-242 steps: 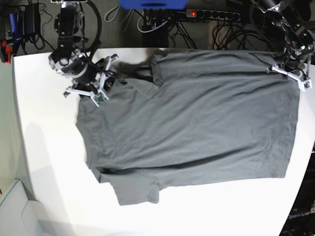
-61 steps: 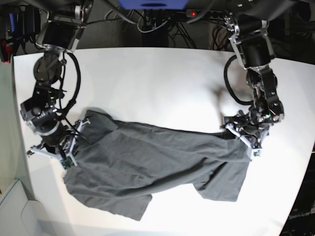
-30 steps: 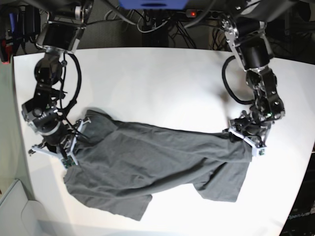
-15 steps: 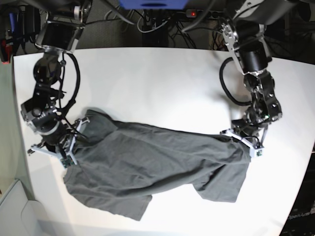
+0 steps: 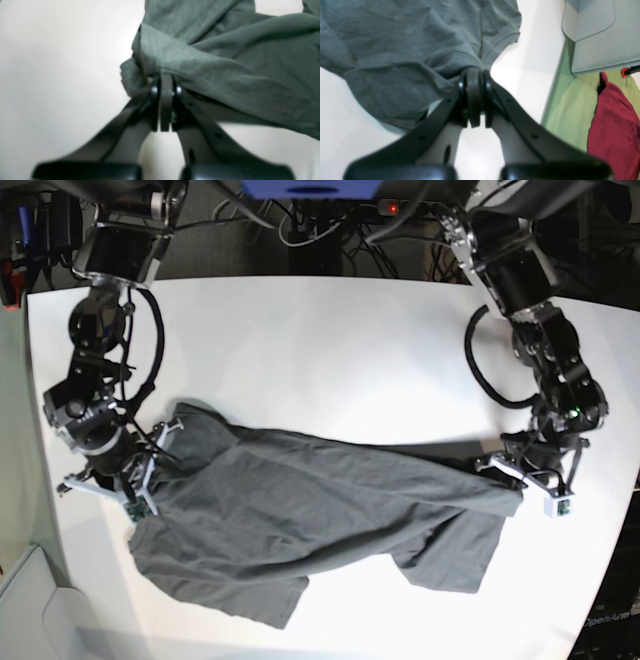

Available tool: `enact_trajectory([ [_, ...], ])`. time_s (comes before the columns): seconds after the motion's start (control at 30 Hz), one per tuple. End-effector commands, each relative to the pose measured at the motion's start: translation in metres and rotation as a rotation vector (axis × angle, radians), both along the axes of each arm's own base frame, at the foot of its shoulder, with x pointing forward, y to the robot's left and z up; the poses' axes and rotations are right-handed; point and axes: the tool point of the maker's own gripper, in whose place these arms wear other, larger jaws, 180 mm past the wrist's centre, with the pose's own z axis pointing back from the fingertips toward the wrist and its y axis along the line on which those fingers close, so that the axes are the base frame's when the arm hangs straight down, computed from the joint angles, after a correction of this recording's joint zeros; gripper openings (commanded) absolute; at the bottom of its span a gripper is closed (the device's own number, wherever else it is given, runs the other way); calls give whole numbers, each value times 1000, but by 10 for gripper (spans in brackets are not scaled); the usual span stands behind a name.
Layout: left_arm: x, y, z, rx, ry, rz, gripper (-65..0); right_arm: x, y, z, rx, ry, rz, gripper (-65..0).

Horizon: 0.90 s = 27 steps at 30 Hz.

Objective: Layout the t-shirt on the table in an organized manner, then fold the t-shirt properly
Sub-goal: 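Lift the folded grey shirt with both grippers and drag it back, then pull the shirt apart with both grippers, spreading it flat again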

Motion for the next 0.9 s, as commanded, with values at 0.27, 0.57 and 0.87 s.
enact_trajectory([
  [0.27,-64,13,25,100,48,52,-645,8,-10,20,-18,-61,-7,-650],
  [0.57,-144,20,0,126,209,119,-645,13,-17,29,-41,-75,-16,-650],
  [0.87,-211,8,-36,-4,313,101,-645,10,-42,35,-118,-69,-24,-650],
])
